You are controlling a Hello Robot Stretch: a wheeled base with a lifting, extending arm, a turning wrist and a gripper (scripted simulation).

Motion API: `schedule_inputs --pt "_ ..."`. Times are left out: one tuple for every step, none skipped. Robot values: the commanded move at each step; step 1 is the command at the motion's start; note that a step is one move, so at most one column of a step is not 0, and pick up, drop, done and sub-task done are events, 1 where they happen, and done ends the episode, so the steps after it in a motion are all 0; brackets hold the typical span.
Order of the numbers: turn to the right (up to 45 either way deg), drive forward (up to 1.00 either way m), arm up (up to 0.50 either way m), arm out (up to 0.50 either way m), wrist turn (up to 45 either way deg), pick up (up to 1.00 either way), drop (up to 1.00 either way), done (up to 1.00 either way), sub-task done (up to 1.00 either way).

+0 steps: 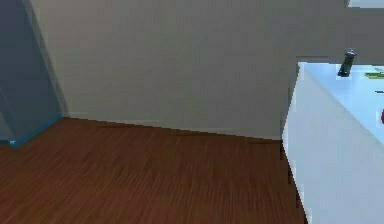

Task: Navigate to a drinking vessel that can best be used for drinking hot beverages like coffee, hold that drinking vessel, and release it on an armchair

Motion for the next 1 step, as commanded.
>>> schedule_inputs --pt "0.0 0.0 0.0 -0.48 0.0 0.0 0.0 0.0 0.0"
